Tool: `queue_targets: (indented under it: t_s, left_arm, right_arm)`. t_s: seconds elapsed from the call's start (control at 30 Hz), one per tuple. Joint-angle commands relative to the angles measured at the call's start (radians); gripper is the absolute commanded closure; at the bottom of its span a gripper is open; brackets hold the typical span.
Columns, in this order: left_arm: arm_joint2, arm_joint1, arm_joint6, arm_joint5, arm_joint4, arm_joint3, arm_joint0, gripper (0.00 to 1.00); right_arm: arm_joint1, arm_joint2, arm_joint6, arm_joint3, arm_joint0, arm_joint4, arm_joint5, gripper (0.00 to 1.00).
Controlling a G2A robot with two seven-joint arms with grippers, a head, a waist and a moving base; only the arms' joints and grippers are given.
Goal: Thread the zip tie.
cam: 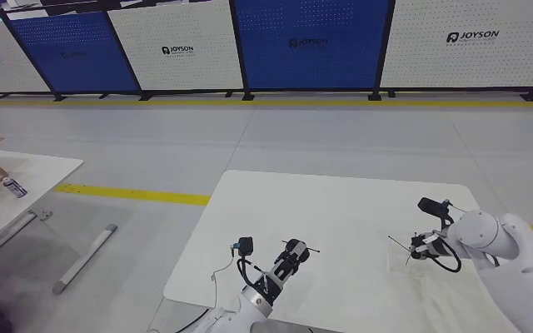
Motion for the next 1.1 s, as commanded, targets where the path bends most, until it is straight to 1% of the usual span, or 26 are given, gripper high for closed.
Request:
queue_targets:
  t_s: [0.0,0.47,0.53,0.57,0.63,0.7,0.73,0.8,0.83,0.87,0.9,0.93,1.07]
  left_arm:
    - [0.000,0.000,0.000,0.000,0.000,0.000,0.000,1.00]
    - [0.000,0.000,0.000,0.000,0.000,0.000,0.000,1.00]
    - [0.000,0.000,0.000,0.000,0.000,0.000,0.000,1.00]
    - [0.000,0.000,0.000,0.000,0.000,0.000,0.000,1.00]
    - [0.000,0.000,0.000,0.000,0.000,0.000,0.000,1.00]
    - [0.000,0.000,0.000,0.000,0.000,0.000,0.000,1.00]
    - [0.000,0.000,0.000,0.000,0.000,0.000,0.000,1.00]
    - [0.000,0.000,0.000,0.000,0.000,0.000,0.000,1.00]
    - [0.000,0.000,0.000,0.000,0.000,0.000,0.000,1.00]
    - [0.000,0.000,0.000,0.000,0.000,0.000,0.000,1.00]
    - [0.000,0.000,0.000,0.000,0.000,0.000,0.000,1.00]
    - [0.000,0.000,0.000,0.000,0.000,0.000,0.000,1.00]
    - [0.000,0.000,0.000,0.000,0.000,0.000,0.000,1.00]
  right_arm:
    - [0.000,0.000,0.000,0.000,0.000,0.000,0.000,1.00]
    - [0.000,0.001,-0.008,0.000,-0.003,0.000,-0.001,1.00]
    - [0.002,0.021,-0.051,-0.010,-0.015,0.014,-0.003,1.00]
    - [0.005,0.039,-0.061,-0.019,-0.022,0.031,-0.012,1.00]
    - [0.014,0.088,-0.095,-0.051,-0.051,0.069,-0.040,1.00]
    - [0.025,0.137,-0.123,-0.093,-0.094,0.108,-0.078,1.00]
    - [0.032,0.173,-0.139,-0.127,-0.128,0.135,-0.109,1.00]
    - [0.043,0.221,-0.164,-0.189,-0.187,0.171,-0.170,1.00]
    - [0.050,0.246,-0.178,-0.231,-0.226,0.186,-0.218,1.00]
    - [0.054,0.261,-0.186,-0.258,-0.255,0.191,-0.245,1.00]
    - [0.057,0.275,-0.193,-0.276,-0.279,0.196,-0.249,1.00]
    - [0.059,0.283,-0.196,-0.286,-0.291,0.199,-0.248,1.00]
    - [0.059,0.283,-0.196,-0.286,-0.291,0.199,-0.248,1.00]
